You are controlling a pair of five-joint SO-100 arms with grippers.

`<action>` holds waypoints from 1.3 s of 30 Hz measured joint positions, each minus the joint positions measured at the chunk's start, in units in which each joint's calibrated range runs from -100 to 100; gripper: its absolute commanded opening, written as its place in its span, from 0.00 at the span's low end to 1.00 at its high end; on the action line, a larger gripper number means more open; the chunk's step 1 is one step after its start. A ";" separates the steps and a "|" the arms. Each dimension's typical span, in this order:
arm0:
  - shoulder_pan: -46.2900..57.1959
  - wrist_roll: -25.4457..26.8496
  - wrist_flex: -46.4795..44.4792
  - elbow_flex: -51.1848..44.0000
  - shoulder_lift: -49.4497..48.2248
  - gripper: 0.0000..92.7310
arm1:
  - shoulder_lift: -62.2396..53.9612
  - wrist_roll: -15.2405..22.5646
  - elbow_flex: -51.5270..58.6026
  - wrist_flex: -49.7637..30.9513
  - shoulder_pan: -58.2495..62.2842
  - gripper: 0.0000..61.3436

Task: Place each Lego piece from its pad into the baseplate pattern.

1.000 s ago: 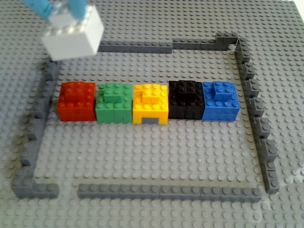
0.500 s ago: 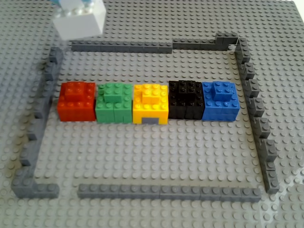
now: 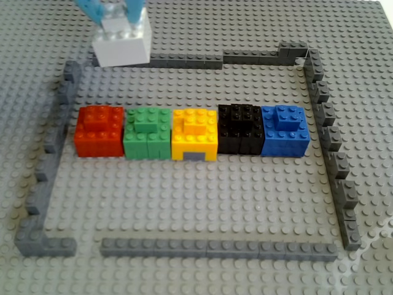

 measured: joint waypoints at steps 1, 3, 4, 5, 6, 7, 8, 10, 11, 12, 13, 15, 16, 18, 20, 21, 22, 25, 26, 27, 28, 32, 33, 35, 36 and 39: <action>-0.15 -0.10 -0.17 0.00 0.17 0.00 | -0.17 0.10 0.00 0.00 0.64 0.00; -0.44 -0.10 -0.96 0.00 0.93 0.00 | -1.30 0.34 1.55 -0.40 1.64 0.00; -0.52 -0.10 -1.30 0.00 1.44 0.00 | -1.64 0.39 2.03 -0.40 1.73 0.00; -0.52 -0.05 -1.65 0.00 1.78 0.00 | -1.81 0.49 2.32 -0.40 1.82 0.00; -0.52 -0.05 -2.52 0.00 2.70 0.00 | -1.99 0.54 2.71 -0.40 1.64 0.00; -0.52 -0.05 -2.52 0.00 2.79 0.00 | -1.99 0.54 2.71 -0.16 1.64 0.00; -0.52 -0.05 -2.52 0.00 3.38 0.00 | -2.25 0.54 3.09 0.00 1.82 0.00; -0.52 -0.05 -3.13 0.00 4.65 0.00 | -2.85 0.54 3.58 0.40 2.18 0.00; -0.52 -0.05 -3.65 0.10 4.99 0.00 | -3.11 0.64 3.68 0.40 2.36 0.00; -0.52 -0.05 -4.00 0.00 5.07 0.00 | -3.20 0.59 3.68 0.40 2.55 0.00; -0.74 -0.05 -4.78 0.00 5.75 0.00 | -3.20 0.54 3.68 0.40 2.55 0.00; -0.74 0.00 -5.30 0.00 6.59 0.00 | -3.20 0.54 3.68 0.40 2.55 0.00; -0.74 0.00 -5.57 -0.10 7.19 0.00 | -3.20 0.54 3.68 0.40 2.55 0.00; -1.18 0.00 -5.57 0.00 8.11 0.00 | -3.20 0.54 3.68 0.40 2.55 0.00; -1.55 -0.47 -6.09 0.00 8.62 0.00 | -3.20 0.54 3.68 0.40 2.55 0.00; -1.78 -0.84 -6.70 0.00 9.13 0.00 | -3.20 0.54 3.68 0.40 2.55 0.00; -2.15 -1.31 -6.43 -0.20 10.23 0.00 | -3.20 0.54 3.68 0.40 2.55 0.00; -2.07 -1.93 -7.30 -2.44 12.85 0.00 | -3.20 0.54 3.68 0.40 2.00 0.00; -2.07 -1.83 -6.43 -3.41 14.12 0.00 | -3.20 0.54 3.68 0.40 2.00 0.00; -2.07 -1.93 -7.30 -5.76 16.40 0.00 | -3.20 0.54 3.68 0.40 2.00 0.00; -2.07 -2.09 -6.78 -6.05 16.91 0.00 | -3.20 0.54 3.68 0.40 2.00 0.00; -2.15 -2.46 -7.30 -10.83 20.96 0.00 | -3.20 0.54 3.68 0.40 2.00 0.00; -2.15 -2.25 -6.43 -11.80 22.15 0.00 | -3.20 0.54 3.68 0.40 2.00 0.00; -2.15 -2.61 -6.61 -13.56 23.75 0.00 | -3.20 0.54 3.68 0.40 2.00 0.00; -2.15 -2.61 -7.04 -13.85 24.01 0.00 | -3.20 0.54 3.68 0.40 2.00 0.00; -2.15 -2.67 -7.04 -16.00 26.29 0.00 | -3.20 0.54 3.68 0.40 2.00 0.00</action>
